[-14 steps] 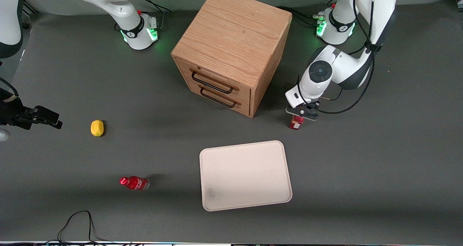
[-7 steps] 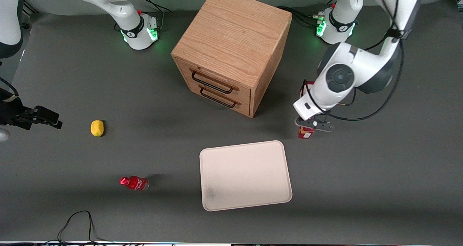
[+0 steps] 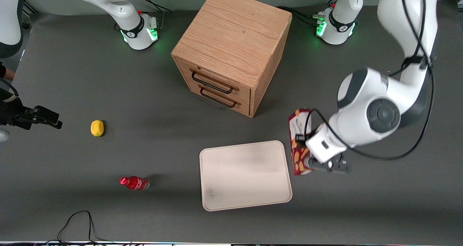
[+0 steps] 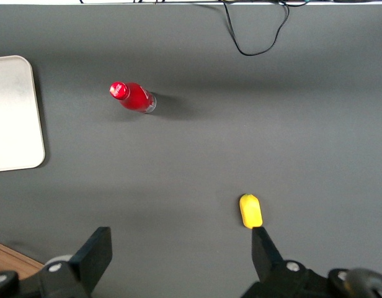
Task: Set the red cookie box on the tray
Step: 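Carry the held box over to the white tray, then lower the box onto the tray and open the left gripper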
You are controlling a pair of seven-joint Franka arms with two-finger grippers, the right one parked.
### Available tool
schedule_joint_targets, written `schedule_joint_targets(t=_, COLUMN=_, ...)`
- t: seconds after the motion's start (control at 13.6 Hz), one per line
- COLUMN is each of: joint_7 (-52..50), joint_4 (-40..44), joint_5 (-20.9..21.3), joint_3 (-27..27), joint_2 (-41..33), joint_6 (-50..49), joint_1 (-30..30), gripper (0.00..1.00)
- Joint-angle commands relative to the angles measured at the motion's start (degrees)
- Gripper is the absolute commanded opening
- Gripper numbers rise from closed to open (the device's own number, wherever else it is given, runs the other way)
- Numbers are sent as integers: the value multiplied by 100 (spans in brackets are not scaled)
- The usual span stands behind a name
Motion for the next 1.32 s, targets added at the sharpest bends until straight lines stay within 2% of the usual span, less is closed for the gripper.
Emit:
schedule_joint_targets(t=0.0, joint_7=-178, joint_4=1168, joint_5=-15, joint_3=580, joint_2=1051, joint_6=337, joint_1=-693, gripper=0)
schedule_joint_targets(t=0.15, joint_7=-397, joint_4=1177, joint_5=-41, joint_3=932, joint_2=1359, joint_6=847, joint_1=-974, gripper=0)
schedule_joint_targets(t=0.29, joint_7=-573, joint_4=1177, joint_5=-42, joint_3=1065, joint_2=1588, joint_6=1173, joint_1=-1151, gripper=0)
schedule_joint_targets(t=0.66, joint_7=-627, joint_4=1080, joint_5=-15, joint_3=1346, joint_2=1764, joint_6=1104, joint_1=-1327, gripper=0)
schedule_joint_targets(t=0.96, joint_7=-618, joint_4=949, joint_5=28, joint_3=1364, joint_2=1773, joint_6=1130, joint_1=-1345, gripper=0)
schedule_joint_targets(t=1.03, joint_7=-583, joint_4=861, joint_5=159, joint_3=1364, joint_2=1747, joint_6=1200, joint_1=-1345, gripper=99)
schedule_joint_targets(t=1.1, joint_7=-591, joint_4=834, joint_5=326, joint_3=1347, joint_2=1747, joint_6=1314, joint_1=-1354, gripper=100)
schedule_joint_targets(t=1.25, joint_7=-600, joint_4=720, joint_5=336, joint_3=1338, joint_2=1633, joint_6=1403, joint_1=-1354, gripper=100)
